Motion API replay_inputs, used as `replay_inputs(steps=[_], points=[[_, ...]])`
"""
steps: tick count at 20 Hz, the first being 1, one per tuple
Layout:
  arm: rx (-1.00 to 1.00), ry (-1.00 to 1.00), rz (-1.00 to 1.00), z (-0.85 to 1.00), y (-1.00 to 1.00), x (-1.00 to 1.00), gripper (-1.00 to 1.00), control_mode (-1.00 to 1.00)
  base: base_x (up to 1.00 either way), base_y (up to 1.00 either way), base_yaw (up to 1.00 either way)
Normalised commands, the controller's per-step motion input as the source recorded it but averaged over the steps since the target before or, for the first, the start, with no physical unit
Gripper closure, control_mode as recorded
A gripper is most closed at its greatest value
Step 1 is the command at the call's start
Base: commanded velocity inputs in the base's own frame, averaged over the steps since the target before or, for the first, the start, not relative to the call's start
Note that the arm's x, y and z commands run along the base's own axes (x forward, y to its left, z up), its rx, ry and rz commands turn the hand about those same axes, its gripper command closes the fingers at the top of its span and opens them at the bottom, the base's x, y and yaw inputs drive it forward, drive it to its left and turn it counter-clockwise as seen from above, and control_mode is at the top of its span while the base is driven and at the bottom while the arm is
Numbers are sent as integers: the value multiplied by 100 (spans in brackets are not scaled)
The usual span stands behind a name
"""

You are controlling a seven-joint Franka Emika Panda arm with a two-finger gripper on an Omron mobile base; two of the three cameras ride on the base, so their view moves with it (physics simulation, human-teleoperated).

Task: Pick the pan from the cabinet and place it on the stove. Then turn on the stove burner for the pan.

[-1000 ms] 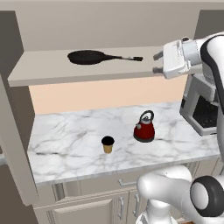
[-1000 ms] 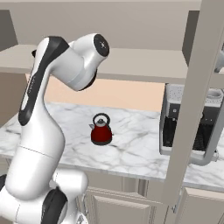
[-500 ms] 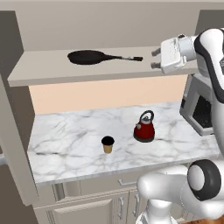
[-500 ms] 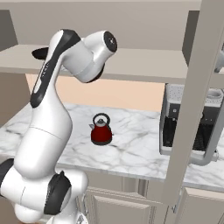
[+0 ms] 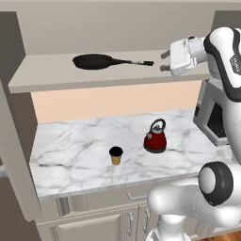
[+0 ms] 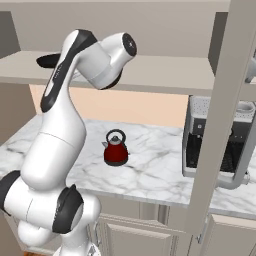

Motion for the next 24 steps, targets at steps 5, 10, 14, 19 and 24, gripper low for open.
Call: replay_inputs(steps=[5, 10, 14, 19, 24], points=[[-1, 0, 0, -19, 0, 10, -100, -100, 0, 0, 0], [-1, 0, 0, -19, 0, 19, -100, -100, 0, 0, 0], [0, 0, 0, -12, 0, 27, -100, -100, 0, 0, 0], [0, 0, 0, -8, 0, 31, -100, -100, 0, 0, 0], [0, 0, 0, -2, 0, 32, -100, -100, 0, 0, 0]])
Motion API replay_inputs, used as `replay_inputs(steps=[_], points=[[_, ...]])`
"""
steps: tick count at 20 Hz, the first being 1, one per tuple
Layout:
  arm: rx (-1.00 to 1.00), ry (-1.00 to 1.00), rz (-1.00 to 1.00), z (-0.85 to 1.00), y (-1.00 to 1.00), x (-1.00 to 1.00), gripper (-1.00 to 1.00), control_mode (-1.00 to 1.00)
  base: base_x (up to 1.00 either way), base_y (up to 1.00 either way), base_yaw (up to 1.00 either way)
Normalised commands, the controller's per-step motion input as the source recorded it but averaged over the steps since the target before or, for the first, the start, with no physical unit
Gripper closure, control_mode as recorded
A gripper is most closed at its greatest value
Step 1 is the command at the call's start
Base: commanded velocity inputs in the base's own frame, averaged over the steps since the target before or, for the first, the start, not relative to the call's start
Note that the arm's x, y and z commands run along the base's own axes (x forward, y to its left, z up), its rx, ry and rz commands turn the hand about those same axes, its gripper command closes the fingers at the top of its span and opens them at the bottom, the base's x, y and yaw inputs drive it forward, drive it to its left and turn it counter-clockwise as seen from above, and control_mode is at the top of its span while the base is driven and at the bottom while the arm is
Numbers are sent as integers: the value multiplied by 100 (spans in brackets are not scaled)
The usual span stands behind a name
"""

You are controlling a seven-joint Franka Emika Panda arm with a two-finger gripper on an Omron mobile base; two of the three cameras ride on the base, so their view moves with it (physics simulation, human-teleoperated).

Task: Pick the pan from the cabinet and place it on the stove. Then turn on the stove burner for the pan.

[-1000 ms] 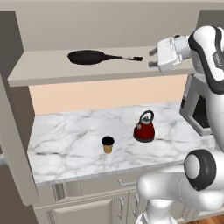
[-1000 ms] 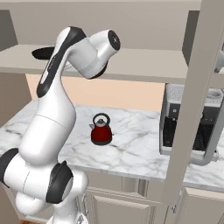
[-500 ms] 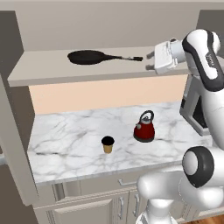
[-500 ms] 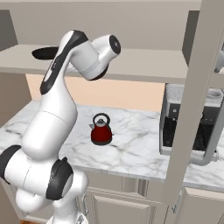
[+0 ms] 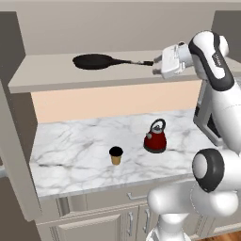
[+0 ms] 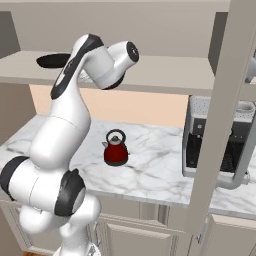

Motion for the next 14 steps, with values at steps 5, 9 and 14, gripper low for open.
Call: replay_inputs(steps=[5, 9, 14], points=[[-1, 0, 1, -2, 0, 39, -100, -100, 0, 0, 0], [-2, 0, 2, -4, 0, 39, -100, -100, 0, 0, 0], [-3, 0, 4, -6, 0, 37, -100, -100, 0, 0, 0]])
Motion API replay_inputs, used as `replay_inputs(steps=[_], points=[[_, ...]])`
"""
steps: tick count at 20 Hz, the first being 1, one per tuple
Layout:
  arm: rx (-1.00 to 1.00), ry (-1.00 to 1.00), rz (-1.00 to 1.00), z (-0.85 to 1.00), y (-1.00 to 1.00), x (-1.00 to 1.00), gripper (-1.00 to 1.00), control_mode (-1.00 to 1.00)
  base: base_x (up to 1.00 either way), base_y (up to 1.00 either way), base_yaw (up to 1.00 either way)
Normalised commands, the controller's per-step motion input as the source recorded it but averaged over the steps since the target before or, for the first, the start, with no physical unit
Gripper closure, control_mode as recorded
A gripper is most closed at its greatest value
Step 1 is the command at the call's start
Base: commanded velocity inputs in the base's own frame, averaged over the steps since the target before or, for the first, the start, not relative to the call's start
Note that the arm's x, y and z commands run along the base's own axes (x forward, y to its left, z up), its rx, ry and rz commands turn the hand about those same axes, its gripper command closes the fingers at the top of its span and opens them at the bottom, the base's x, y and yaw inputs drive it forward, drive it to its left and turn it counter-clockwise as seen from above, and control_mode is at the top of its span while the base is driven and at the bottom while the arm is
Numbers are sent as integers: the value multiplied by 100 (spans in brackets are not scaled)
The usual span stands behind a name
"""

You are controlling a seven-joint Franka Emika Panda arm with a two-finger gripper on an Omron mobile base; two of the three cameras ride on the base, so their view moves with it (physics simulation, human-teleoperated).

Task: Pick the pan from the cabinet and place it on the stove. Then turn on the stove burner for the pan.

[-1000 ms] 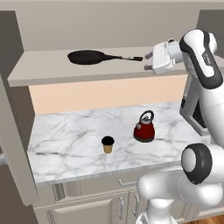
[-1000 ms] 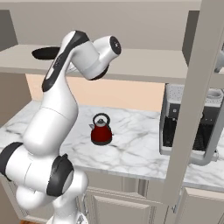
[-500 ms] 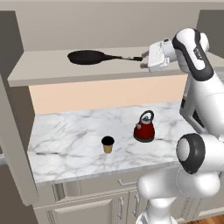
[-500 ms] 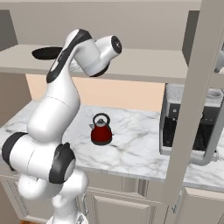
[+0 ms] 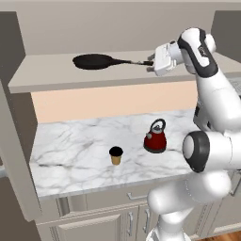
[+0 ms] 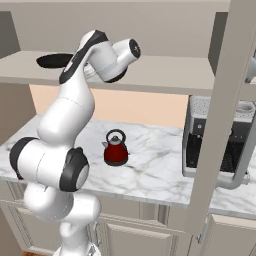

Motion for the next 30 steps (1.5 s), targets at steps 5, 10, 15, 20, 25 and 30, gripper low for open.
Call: replay_inputs(steps=[5, 10, 15, 20, 25, 30], points=[[-5, 0, 6, -9, 0, 31, -100, -100, 0, 0, 0], [-4, 0, 5, -11, 0, 28, -100, -100, 0, 0, 0], [-1, 0, 2, -5, 0, 28, -100, -100, 0, 0, 0], [0, 0, 0, -2, 0, 24, -100, -100, 0, 0, 0], [-1, 0, 0, -4, 0, 23, -100, -100, 0, 0, 0], [-2, 2, 0, -6, 0, 25, -100, -100, 0, 0, 0]])
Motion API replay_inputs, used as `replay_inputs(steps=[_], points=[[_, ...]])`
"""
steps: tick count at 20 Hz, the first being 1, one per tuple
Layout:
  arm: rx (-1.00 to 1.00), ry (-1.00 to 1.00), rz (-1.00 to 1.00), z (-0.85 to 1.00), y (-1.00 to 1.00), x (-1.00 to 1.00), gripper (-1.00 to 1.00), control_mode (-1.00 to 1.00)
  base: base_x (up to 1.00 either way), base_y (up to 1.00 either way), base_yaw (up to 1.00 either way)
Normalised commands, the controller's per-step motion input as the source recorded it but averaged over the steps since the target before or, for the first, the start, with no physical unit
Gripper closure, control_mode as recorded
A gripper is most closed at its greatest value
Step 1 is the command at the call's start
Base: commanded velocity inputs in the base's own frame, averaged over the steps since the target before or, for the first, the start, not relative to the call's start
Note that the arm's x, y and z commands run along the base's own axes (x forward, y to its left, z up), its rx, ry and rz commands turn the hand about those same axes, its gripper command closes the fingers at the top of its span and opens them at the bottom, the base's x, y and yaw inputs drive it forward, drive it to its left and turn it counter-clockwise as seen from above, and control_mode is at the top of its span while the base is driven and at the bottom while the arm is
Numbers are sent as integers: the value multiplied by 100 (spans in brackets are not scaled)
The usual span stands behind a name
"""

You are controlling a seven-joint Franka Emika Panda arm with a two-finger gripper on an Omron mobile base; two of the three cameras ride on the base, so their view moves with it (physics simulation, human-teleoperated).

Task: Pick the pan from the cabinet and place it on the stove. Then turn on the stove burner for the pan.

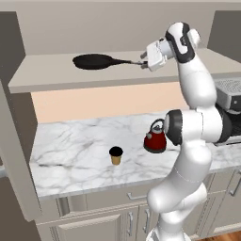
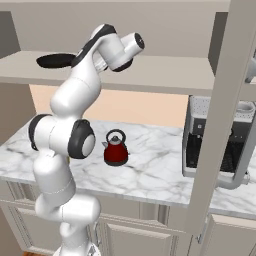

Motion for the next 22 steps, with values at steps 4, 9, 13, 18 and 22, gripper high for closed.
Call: replay_inputs(steps=[4, 9, 13, 18, 22], points=[[-3, 3, 0, -9, 0, 23, -100, -100, 0, 0, 0], [-4, 3, 0, -16, 0, 8, -100, -100, 0, 0, 0], [-4, 0, 0, -21, 0, 0, -100, -100, 0, 0, 0], [-4, 0, 0, -23, 0, 0, -100, -100, 0, 0, 0], [-2, 0, 0, -20, 0, 0, -100, -100, 0, 0, 0]])
